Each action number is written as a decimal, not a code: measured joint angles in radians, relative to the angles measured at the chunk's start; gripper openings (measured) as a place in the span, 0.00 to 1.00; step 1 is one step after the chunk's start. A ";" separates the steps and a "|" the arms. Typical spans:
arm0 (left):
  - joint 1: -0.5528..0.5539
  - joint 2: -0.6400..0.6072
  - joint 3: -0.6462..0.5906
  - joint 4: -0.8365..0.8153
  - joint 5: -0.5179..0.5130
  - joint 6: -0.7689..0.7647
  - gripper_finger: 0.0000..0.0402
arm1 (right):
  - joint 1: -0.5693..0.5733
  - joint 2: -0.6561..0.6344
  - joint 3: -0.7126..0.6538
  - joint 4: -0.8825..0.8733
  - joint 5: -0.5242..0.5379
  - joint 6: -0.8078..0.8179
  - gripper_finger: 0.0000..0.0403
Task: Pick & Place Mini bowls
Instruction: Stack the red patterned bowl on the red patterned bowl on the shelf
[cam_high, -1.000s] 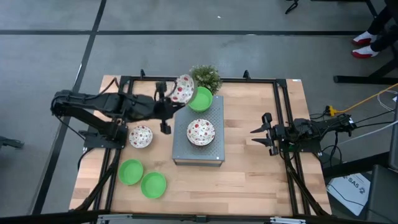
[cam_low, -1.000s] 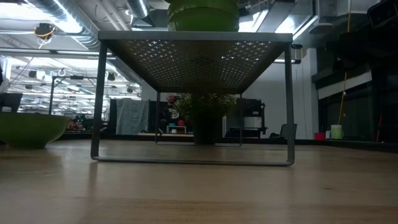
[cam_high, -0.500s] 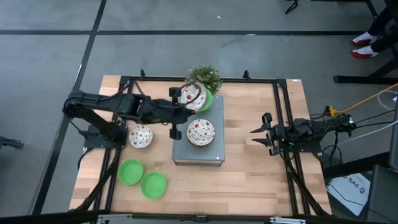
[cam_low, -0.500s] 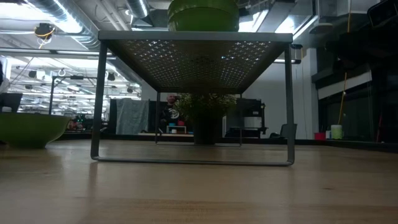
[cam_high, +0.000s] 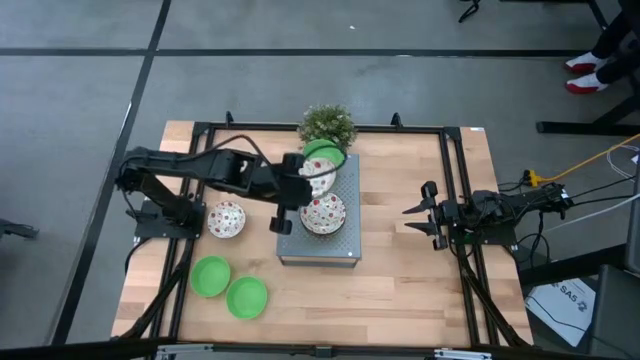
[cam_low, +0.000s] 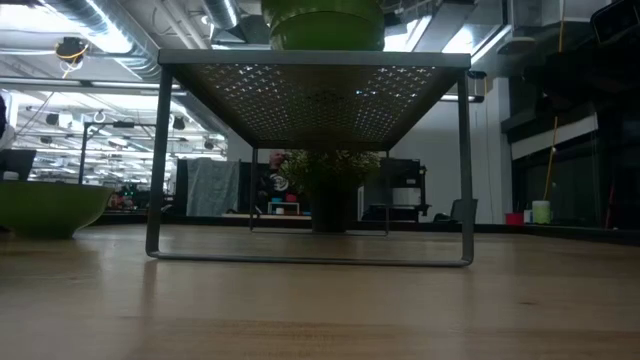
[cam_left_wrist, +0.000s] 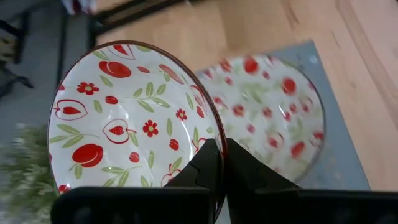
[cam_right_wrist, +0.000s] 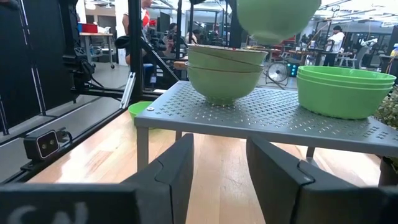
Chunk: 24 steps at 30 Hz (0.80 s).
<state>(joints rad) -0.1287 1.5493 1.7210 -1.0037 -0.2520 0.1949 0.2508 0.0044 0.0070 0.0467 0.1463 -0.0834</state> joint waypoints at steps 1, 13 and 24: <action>0.000 0.005 0.000 -0.016 0.012 0.005 0.01 | 0.000 0.000 0.000 0.000 0.000 0.000 0.37; -0.039 0.020 0.001 -0.038 0.104 0.166 0.01 | 0.000 0.000 0.000 0.000 0.000 0.000 0.37; -0.072 0.046 0.001 -0.044 0.159 0.357 0.02 | 0.000 0.000 0.000 0.000 0.000 0.000 0.37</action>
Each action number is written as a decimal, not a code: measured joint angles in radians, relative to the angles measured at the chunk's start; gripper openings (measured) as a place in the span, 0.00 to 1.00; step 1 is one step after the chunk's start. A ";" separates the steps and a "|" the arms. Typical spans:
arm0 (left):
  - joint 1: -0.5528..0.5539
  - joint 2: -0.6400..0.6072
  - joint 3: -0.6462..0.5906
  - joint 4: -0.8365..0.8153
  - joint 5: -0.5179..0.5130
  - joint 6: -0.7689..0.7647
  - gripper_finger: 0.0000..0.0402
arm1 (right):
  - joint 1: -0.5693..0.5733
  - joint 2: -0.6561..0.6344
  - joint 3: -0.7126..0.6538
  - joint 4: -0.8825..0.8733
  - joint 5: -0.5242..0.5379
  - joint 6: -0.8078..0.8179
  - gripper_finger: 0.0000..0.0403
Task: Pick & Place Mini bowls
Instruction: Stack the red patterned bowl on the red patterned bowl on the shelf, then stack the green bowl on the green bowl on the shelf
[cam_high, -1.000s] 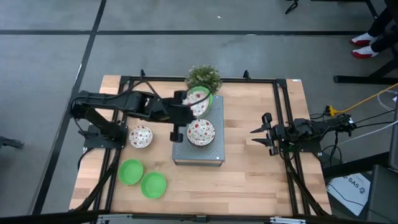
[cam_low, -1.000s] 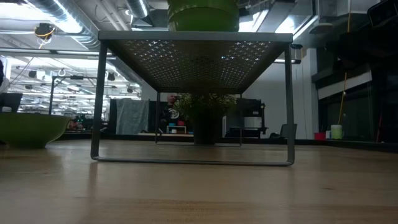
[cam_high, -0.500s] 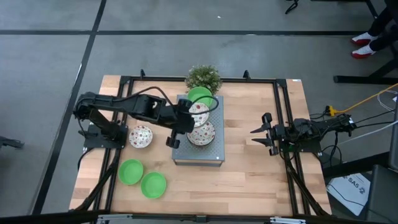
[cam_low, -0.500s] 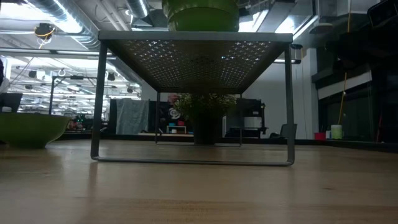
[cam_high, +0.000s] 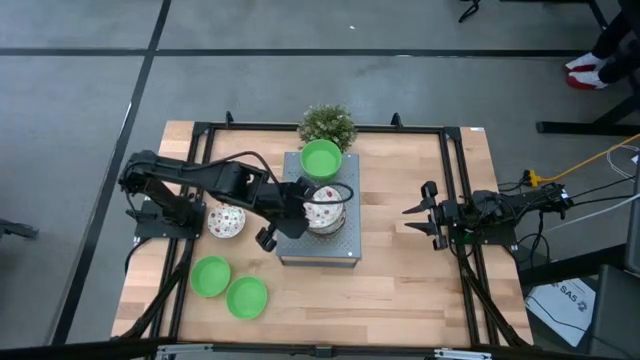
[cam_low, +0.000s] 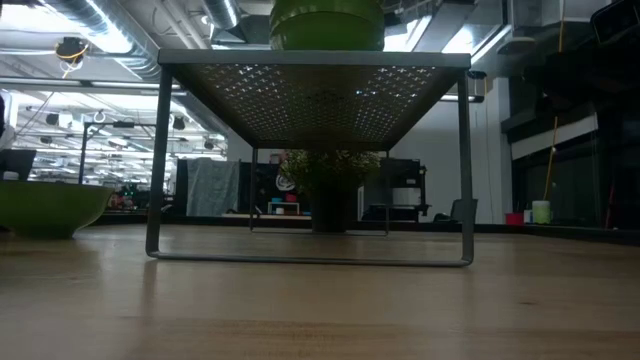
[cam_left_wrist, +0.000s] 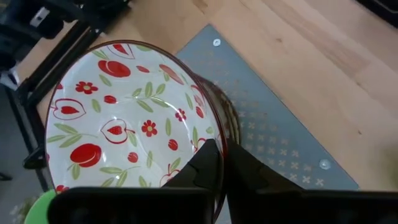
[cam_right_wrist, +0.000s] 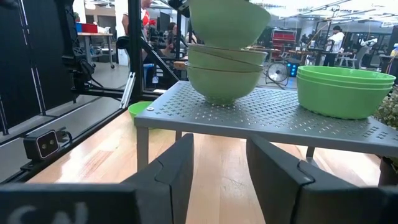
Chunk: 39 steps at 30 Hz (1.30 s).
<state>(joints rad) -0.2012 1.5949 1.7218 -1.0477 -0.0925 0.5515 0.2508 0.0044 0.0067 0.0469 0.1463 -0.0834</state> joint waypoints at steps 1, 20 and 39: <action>0.000 0.005 0.000 0.002 -0.002 0.008 0.03 | 0.000 0.000 0.000 0.000 0.000 0.000 0.37; 0.022 0.040 0.000 0.011 -0.024 0.042 0.11 | 0.000 0.000 0.000 0.000 0.000 0.000 0.37; 0.006 -0.012 0.000 0.004 -0.028 -0.092 0.35 | 0.000 0.000 0.000 0.000 0.000 0.000 0.37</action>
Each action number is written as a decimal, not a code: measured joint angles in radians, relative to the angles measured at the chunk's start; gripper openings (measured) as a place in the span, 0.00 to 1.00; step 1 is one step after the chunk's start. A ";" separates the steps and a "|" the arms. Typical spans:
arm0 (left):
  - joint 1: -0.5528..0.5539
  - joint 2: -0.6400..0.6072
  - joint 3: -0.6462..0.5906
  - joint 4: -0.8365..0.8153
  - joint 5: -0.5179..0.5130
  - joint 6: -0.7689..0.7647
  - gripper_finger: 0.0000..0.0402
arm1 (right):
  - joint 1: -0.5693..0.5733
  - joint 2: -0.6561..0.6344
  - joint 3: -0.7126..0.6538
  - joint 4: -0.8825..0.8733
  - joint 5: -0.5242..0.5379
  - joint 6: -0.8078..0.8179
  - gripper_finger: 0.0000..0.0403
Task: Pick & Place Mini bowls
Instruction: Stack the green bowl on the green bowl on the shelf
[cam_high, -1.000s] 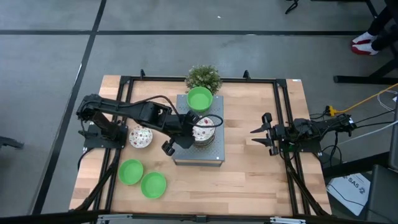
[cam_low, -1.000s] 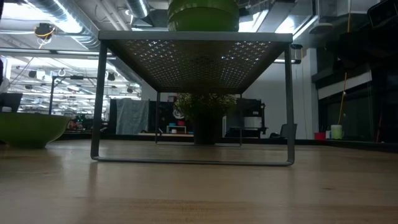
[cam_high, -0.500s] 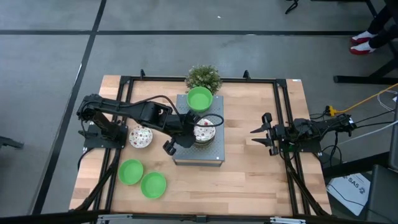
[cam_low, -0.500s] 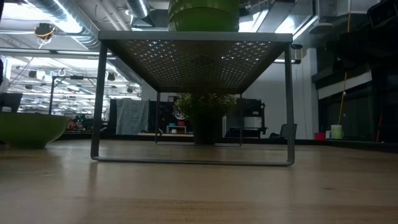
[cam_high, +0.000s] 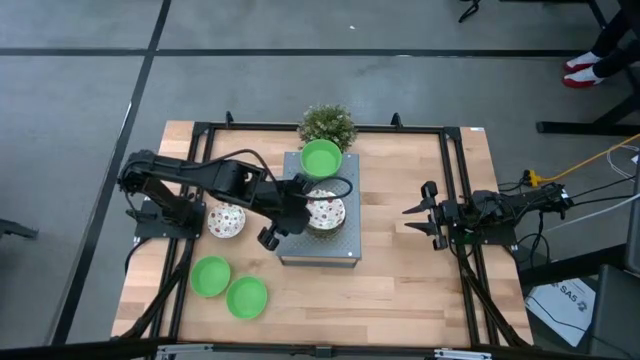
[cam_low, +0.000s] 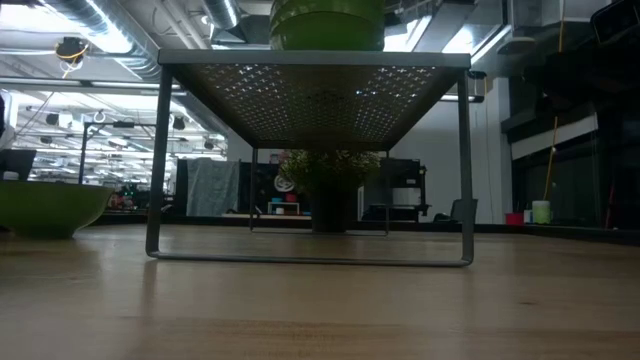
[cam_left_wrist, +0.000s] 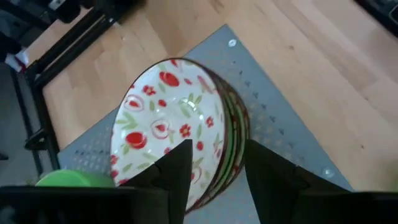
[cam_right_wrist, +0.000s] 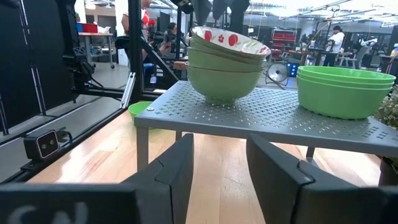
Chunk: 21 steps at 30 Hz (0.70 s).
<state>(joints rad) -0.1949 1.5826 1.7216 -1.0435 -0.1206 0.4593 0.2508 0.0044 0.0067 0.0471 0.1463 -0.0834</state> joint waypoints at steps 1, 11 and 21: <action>-0.004 -0.004 0.000 -0.003 -0.010 -0.003 0.35 | 0.000 0.000 0.000 0.000 0.000 0.000 0.37; -0.061 -0.054 0.000 -0.159 -0.019 -0.194 0.34 | 0.000 0.000 0.000 0.000 0.000 0.000 0.36; -0.187 -0.081 0.000 -0.467 0.009 -0.696 0.33 | 0.000 0.000 0.000 0.000 0.000 0.000 0.37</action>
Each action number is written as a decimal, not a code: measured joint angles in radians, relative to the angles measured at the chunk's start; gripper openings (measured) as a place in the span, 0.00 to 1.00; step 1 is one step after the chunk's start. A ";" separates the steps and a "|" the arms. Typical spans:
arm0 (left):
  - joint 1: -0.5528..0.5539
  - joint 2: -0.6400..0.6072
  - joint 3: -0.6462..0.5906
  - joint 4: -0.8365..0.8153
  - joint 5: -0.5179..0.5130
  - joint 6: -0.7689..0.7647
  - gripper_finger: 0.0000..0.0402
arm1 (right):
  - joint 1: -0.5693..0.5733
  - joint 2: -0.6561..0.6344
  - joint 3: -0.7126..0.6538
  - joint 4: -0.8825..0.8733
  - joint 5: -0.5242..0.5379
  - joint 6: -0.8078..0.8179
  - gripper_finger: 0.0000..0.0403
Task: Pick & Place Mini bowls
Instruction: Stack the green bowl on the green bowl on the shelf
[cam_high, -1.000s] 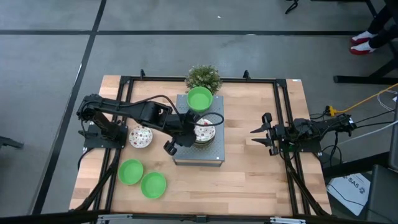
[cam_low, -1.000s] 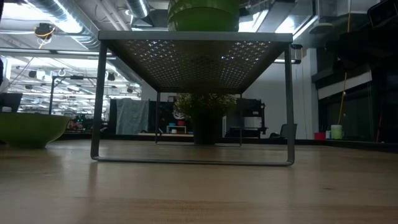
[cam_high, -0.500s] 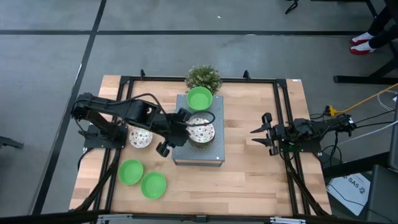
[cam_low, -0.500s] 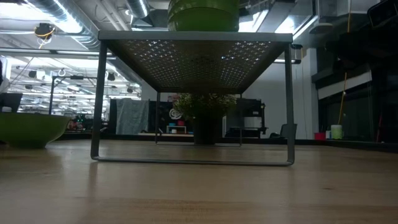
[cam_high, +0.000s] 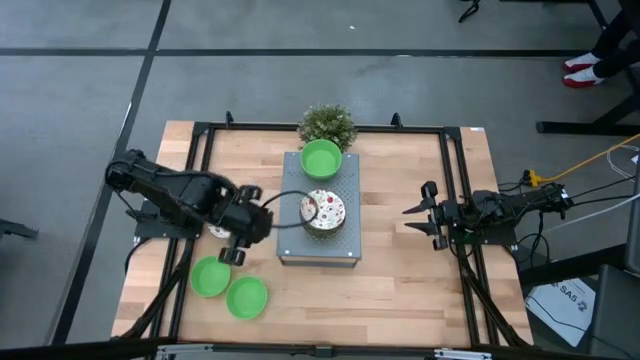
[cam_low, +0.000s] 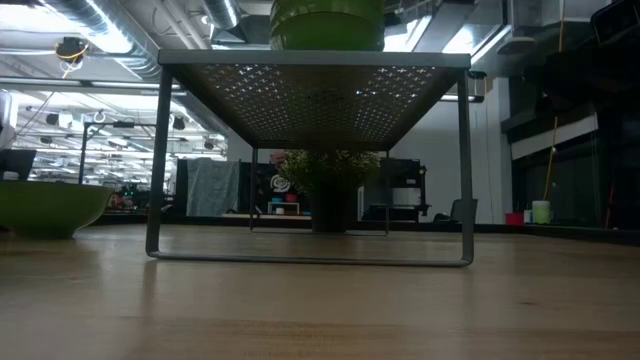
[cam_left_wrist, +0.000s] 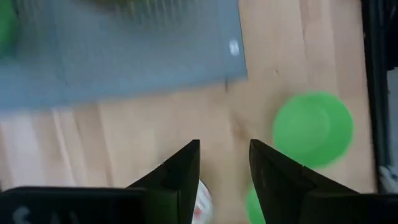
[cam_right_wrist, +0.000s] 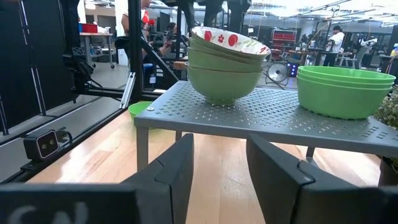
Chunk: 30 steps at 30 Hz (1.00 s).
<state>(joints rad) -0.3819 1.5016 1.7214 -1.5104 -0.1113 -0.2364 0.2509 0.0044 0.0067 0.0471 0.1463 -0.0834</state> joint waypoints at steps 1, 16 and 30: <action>-0.018 0.000 0.000 -0.029 0.003 -0.057 0.33 | 0.000 0.000 0.000 0.000 0.000 0.000 0.37; -0.224 -0.010 -0.323 -0.048 0.239 -0.701 0.33 | 0.000 0.000 0.000 0.000 0.000 0.000 0.37; -0.371 -0.067 -0.671 0.416 0.371 -1.221 0.31 | 0.000 0.000 0.000 0.000 0.000 0.000 0.37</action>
<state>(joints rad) -0.7530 1.4342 1.0508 -1.0949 0.2602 -1.4574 0.2512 0.0044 0.0067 0.0471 0.1463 -0.0834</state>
